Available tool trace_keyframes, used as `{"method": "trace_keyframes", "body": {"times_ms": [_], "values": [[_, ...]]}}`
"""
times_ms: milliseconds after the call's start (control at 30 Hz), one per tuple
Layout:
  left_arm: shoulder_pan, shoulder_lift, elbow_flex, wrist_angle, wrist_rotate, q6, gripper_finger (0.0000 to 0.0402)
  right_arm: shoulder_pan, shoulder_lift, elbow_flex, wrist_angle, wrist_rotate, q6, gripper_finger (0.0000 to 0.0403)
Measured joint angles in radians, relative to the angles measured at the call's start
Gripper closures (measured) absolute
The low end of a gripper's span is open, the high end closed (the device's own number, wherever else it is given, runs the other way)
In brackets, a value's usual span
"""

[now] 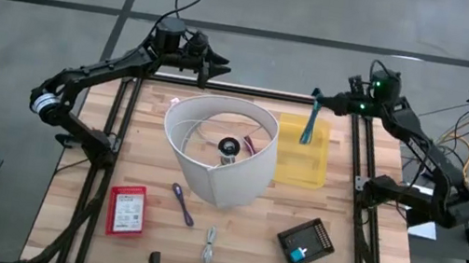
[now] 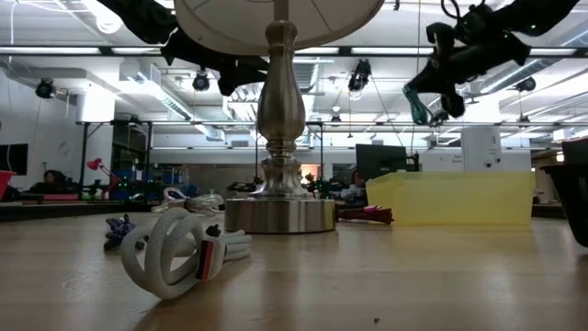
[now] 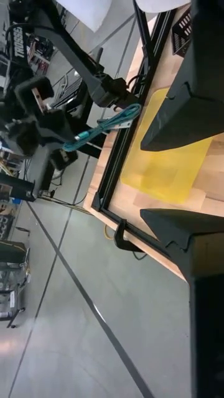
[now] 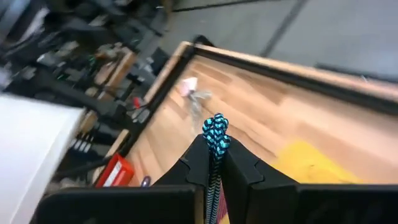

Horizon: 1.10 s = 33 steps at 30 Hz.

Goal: Pick and place items into bin
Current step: Put the blue USB cable into the yellow bin, then put the red USB cable into the yellow bin

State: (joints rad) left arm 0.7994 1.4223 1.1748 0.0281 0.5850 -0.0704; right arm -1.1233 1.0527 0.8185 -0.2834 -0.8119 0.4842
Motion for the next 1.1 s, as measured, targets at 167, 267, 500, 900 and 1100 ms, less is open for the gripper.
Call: {"method": "trace_keyframes", "body": {"times_ms": [167, 267, 500, 900, 1100], "values": [[0.000, 0.000, -0.001, 0.006, 0.000, -0.001, 0.0257, 0.000, -0.025, -0.034, -0.110, 0.108, 0.044, 0.0390], [0.000, 0.000, -0.001, 0.006, 0.000, -0.001, 0.0257, 0.000, -0.019, -0.036, -0.186, 0.109, 0.040, 0.0390], [0.000, 0.000, -0.001, 0.014, 0.000, -0.001, 0.0257, 0.039, -0.007, -0.037, -0.244, 0.109, 0.033, 0.0390], [0.000, 0.000, -0.002, 0.016, 0.000, -0.001, 0.0257, 0.063, -0.005, -0.037, -0.243, 0.135, 0.081, 0.0288], [0.000, 0.000, -0.002, 0.016, 0.000, -0.001, 0.0257, 0.063, -0.005, -0.037, -0.243, 0.135, 0.099, 0.0237]]}}
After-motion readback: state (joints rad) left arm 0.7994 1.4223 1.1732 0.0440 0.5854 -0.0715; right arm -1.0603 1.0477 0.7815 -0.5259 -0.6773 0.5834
